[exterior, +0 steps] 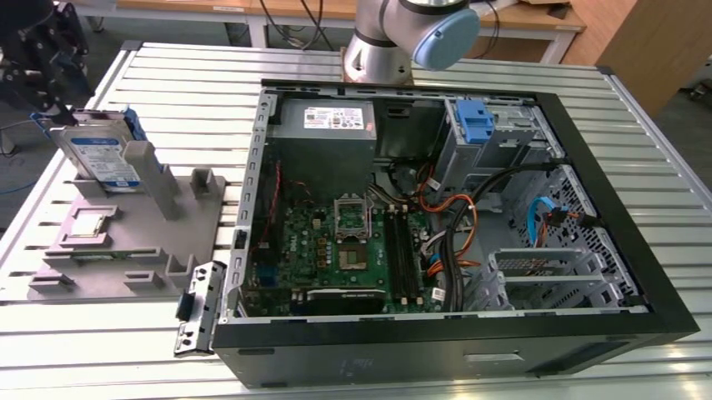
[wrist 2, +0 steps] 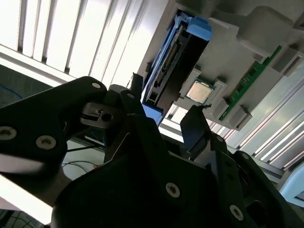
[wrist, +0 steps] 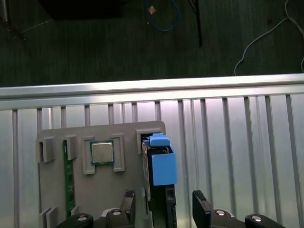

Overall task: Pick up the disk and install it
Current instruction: 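Pick up the disk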

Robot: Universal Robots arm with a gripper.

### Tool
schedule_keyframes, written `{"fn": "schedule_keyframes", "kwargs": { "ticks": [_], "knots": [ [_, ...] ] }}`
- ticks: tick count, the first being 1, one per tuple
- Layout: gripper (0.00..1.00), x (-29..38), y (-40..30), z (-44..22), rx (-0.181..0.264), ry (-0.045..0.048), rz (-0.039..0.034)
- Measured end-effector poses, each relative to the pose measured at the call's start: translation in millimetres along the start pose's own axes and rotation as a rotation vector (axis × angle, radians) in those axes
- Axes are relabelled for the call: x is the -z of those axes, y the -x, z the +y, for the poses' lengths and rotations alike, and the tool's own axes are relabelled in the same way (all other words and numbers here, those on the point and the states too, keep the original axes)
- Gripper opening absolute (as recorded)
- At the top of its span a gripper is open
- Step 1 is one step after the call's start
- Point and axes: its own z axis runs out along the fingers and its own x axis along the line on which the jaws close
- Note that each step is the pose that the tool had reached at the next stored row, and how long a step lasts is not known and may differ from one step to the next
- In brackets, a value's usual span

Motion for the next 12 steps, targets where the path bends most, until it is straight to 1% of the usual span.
{"fn": "schedule_keyframes", "kwargs": {
  "ticks": [4,8,12],
  "knots": [
    [0.59,-2.0,-0.2,-0.1,0.055,0.0036,0.0026],
    [0.59,-5.9,-0.4,-0.2,0.097,0.0063,0.0064],
    [0.59,-10.5,-0.7,-0.4,0.137,0.0088,0.0134]
  ]
}}
